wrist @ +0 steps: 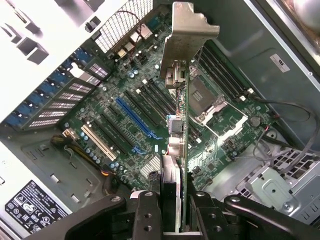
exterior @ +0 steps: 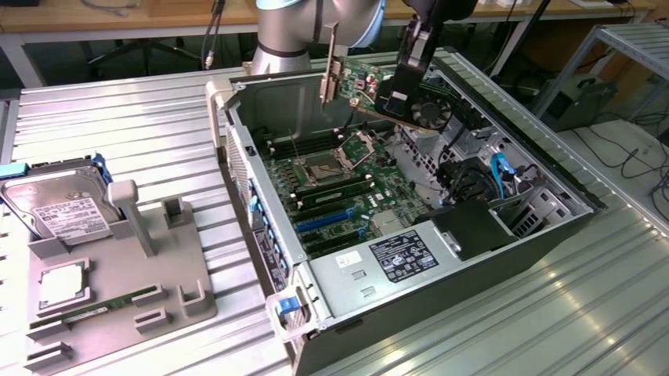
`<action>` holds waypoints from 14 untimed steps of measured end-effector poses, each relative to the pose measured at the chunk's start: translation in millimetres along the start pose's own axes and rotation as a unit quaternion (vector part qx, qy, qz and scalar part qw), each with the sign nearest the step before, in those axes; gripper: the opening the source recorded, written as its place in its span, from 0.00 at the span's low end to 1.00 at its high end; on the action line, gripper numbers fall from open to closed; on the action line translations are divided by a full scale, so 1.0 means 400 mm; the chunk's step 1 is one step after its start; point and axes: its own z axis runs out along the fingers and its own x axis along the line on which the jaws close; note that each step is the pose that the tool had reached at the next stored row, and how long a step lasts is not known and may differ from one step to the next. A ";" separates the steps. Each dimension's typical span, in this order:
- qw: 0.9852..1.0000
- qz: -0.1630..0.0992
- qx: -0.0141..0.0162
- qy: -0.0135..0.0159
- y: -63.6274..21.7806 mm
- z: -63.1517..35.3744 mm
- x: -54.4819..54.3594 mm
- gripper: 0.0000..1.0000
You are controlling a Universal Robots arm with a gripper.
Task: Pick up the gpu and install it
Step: 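Insert the gpu into the slot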
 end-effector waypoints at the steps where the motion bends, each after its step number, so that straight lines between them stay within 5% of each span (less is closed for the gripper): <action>1: 1.000 -0.004 0.000 0.000 0.000 0.000 0.000 0.28; 14: 0.998 -0.068 -0.002 0.001 0.000 0.000 0.000 0.28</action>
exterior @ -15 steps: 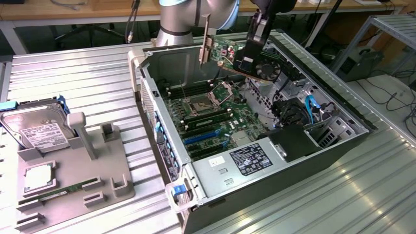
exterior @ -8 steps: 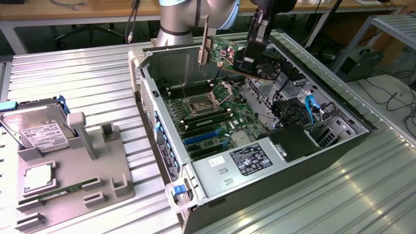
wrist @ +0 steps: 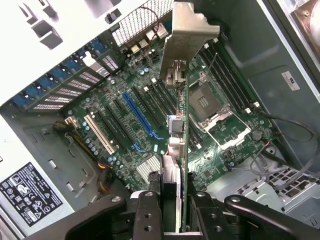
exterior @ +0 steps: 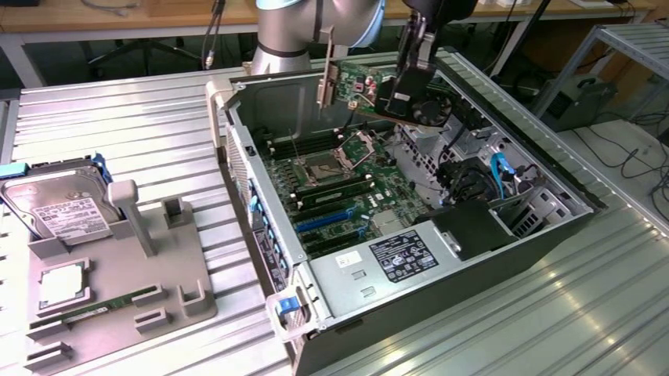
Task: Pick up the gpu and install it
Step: 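Insert the gpu into the slot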
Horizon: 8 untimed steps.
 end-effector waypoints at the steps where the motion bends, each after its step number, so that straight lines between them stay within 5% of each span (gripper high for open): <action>1: 1.000 -0.006 0.000 0.000 0.000 0.000 0.000 0.28; 8: 0.999 -0.052 -0.001 0.001 0.000 0.001 0.000 0.28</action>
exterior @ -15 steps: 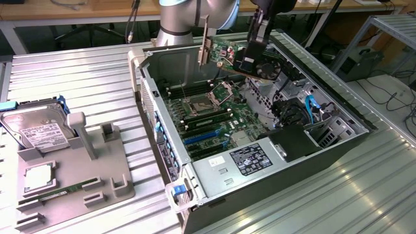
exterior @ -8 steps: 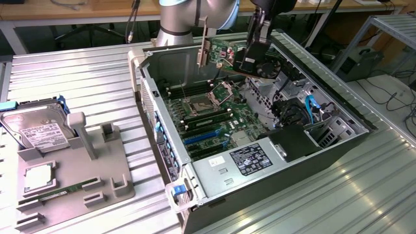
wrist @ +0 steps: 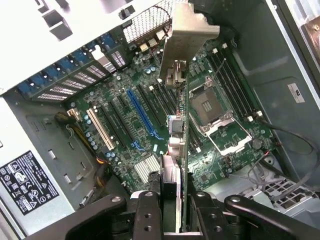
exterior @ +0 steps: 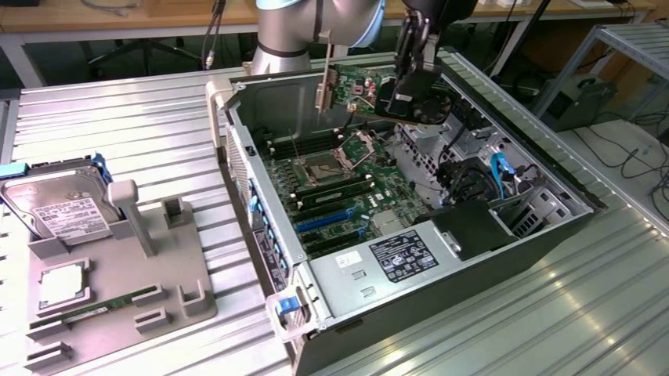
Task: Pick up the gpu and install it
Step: 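Insert the gpu into the slot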
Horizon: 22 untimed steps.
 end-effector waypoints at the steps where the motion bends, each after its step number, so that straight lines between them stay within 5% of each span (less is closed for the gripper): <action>1: 1.000 -0.009 0.000 0.000 0.000 0.000 0.000 0.28; 10: 0.997 -0.073 -0.002 0.001 0.000 0.001 0.000 0.28; 22: 0.989 -0.148 -0.004 0.002 -0.001 0.002 0.001 0.28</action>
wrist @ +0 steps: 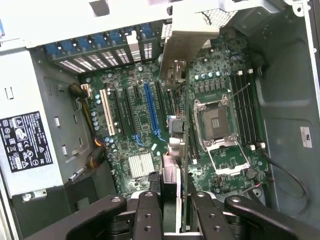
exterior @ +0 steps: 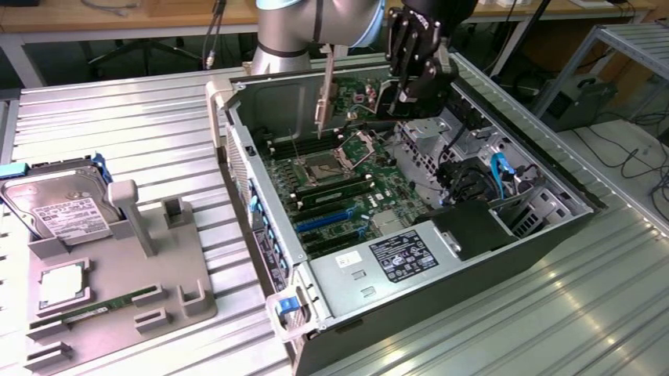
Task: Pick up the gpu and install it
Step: 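Insert the gpu into the slot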
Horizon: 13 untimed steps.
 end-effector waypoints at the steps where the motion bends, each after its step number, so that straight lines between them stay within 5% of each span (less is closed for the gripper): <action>1: 1.000 -0.006 0.000 0.000 0.000 0.000 0.000 0.28; 8: 0.999 -0.045 -0.001 0.001 0.000 0.001 0.001 0.28; 13: 0.997 -0.078 -0.002 0.001 0.000 0.001 0.002 0.28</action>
